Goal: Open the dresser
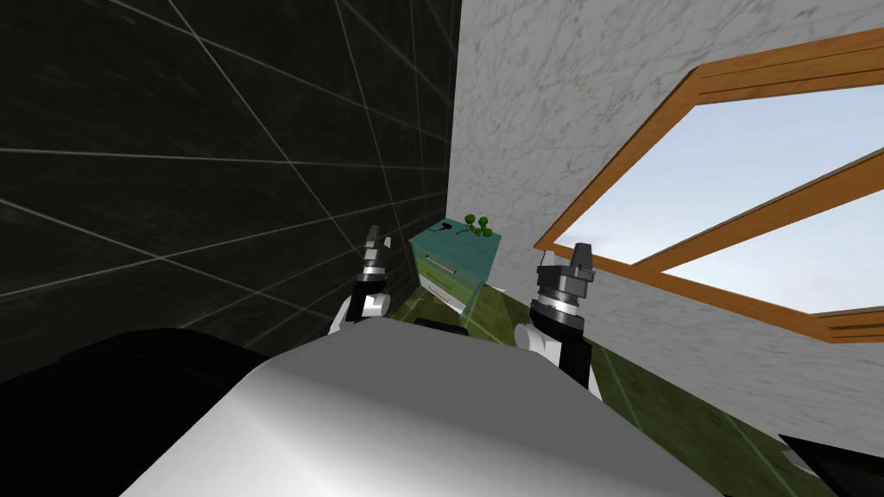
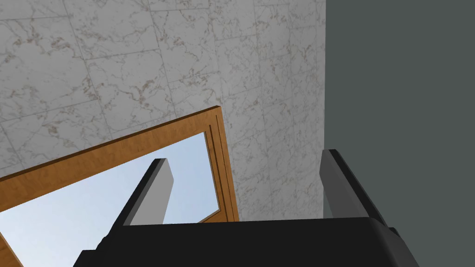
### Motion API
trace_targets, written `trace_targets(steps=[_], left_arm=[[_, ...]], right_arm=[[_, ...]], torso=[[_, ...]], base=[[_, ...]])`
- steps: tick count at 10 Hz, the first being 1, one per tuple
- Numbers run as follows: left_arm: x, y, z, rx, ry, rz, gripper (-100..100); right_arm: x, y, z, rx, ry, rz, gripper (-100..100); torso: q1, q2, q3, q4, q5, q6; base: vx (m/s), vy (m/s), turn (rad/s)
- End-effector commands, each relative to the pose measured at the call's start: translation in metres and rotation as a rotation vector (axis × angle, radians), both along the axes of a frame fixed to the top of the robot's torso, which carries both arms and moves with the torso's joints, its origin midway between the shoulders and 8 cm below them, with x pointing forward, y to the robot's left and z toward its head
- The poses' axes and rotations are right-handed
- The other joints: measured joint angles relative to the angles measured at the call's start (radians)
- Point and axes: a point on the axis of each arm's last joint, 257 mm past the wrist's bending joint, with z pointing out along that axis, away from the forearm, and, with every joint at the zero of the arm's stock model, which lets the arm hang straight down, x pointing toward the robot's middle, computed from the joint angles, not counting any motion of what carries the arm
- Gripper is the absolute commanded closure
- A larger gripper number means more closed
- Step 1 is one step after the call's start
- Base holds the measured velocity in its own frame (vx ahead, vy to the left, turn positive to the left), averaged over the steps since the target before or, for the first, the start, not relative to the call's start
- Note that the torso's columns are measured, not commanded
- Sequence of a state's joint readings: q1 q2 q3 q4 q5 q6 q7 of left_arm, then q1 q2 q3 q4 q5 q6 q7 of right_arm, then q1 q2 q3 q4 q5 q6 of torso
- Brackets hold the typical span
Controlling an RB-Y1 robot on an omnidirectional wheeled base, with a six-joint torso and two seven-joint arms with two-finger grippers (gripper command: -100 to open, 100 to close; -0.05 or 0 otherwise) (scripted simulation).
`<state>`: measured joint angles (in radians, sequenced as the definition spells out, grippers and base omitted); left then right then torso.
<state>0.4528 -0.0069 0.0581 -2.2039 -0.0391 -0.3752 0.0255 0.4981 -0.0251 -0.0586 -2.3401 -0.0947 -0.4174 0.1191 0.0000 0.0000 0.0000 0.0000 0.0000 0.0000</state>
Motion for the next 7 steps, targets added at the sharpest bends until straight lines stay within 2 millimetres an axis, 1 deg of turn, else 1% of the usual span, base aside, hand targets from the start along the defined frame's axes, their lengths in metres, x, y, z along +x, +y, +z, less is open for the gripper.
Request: trace_targets(steps=[1,3,7], left_arm=[[0.0,0.0,0.0,0.0,0.0,0.0,0],[0.0,0.0,0.0001,0.0,0.0,0.0,0],[0.0,0.0,0.0002,0.0,0.0,0.0,0]], right_arm=[[0.0,0.0,0.0,0.0,0.0,0.0,0],[0.0,0.0,0.0001,0.0,0.0,0.0,0],[-0.0001,0.0,0.0001,0.0,0.0,0.0,0]], torso=[[0.0,0.04,-0.082,0.041,0.0,0.0],[0.0,0.175,-0.351,0.176,0.0,0.0],[0.0,0.47,-0.939,0.47,0.0,0.0]], base=[[0.0,0.0,0.0],[0.0,0.0,0.0],[0.0,0.0,0.0]])
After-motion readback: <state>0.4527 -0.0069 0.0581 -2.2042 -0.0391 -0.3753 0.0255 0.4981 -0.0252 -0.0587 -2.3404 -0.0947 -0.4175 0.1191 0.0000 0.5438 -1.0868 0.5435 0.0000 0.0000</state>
